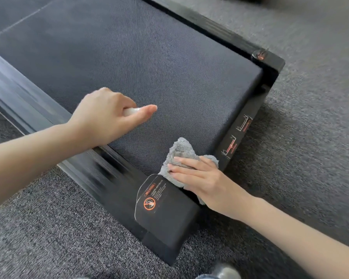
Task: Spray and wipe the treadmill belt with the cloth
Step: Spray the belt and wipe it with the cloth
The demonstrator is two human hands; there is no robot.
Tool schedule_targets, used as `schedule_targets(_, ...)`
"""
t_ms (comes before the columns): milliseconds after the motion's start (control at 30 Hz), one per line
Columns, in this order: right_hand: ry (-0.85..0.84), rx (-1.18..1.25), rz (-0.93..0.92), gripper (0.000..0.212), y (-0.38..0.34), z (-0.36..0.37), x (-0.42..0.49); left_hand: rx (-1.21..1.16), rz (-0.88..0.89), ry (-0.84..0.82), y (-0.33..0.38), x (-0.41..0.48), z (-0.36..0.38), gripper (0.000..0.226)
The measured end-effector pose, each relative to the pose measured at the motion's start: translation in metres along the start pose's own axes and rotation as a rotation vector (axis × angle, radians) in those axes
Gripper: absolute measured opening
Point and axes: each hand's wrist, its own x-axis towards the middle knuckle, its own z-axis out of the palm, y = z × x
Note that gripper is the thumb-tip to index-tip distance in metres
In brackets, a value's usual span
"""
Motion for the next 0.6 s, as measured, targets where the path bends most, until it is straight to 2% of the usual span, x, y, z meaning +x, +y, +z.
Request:
schedule_targets(233, 0.054, 0.146, 0.112, 0.032, -0.003, -0.012, -0.019, -0.015, 0.003, 0.007, -0.005, -0.002, -0.003, 0.077)
schedule_targets(367, 0.289, 0.245, 0.243, 0.035, 0.011, -0.027, 0.007, -0.025, 0.008, 0.007, -0.003, 0.002, 0.0, 0.074)
schedule_targets(433, 0.345, 0.235, 0.276, 0.036, 0.027, -0.034, 0.036, -0.026, 0.001, 0.009, -0.002, 0.006, 0.002, 0.074)
schedule_targets(500, 0.302, 0.185, 0.247, 0.037, 0.036, -0.033, 0.066, -0.025, -0.001, 0.014, 0.0, 0.01, 0.003, 0.069)
schedule_targets(600, 0.075, 0.124, 0.084, 0.041, 0.028, -0.013, 0.098, -0.044, 0.007, 0.038, 0.0, 0.015, 0.002, 0.067)
